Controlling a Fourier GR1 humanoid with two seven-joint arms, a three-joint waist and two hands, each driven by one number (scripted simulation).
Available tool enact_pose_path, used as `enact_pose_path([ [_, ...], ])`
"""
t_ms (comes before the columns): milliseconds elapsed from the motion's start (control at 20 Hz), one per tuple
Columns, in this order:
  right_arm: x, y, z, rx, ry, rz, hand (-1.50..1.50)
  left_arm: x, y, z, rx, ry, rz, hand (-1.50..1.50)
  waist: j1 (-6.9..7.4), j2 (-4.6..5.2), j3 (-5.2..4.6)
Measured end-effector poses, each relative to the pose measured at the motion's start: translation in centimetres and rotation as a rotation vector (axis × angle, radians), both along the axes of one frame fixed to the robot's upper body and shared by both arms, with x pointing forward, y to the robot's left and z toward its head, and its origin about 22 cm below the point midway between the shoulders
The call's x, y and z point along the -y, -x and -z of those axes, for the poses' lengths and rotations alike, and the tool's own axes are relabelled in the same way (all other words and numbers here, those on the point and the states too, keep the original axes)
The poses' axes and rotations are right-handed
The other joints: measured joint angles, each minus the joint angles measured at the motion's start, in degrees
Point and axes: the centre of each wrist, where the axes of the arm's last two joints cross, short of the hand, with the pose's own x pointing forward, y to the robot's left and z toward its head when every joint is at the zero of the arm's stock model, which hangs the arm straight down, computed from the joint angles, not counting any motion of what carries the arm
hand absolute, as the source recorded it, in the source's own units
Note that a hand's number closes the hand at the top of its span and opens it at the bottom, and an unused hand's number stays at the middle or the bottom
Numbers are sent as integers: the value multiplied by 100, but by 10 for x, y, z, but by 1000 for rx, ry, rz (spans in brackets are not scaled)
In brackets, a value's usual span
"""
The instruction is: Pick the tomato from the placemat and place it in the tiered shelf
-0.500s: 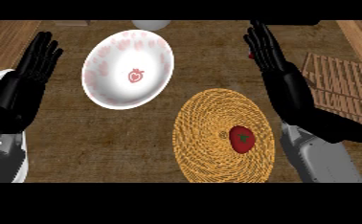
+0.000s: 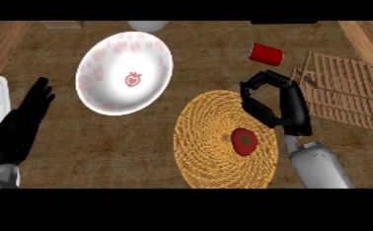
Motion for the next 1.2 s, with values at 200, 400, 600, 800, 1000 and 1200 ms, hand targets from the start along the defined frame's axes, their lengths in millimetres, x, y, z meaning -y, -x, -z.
enact_pose_path([
  [200,-43,37,35,-10,49,108,-150,-4,12,21,-67,16,-20,0,35,-18,21],
  [400,-78,76,47,-41,108,154,-150,-8,13,25,-95,21,-24,0,52,-26,32],
  [600,-77,90,50,-90,272,245,-150,-11,18,28,-103,22,-36,0,15,-57,20],
  [800,-73,94,40,-185,464,297,-150,-11,20,30,-107,20,-45,0,-23,-66,9],
  [1000,-80,98,25,-332,658,288,-150,-11,20,32,-103,21,-42,0,21,-53,8],
  [1200,-90,102,13,-494,869,245,-150,-10,17,33,-100,21,-29,0,72,-29,14],
])
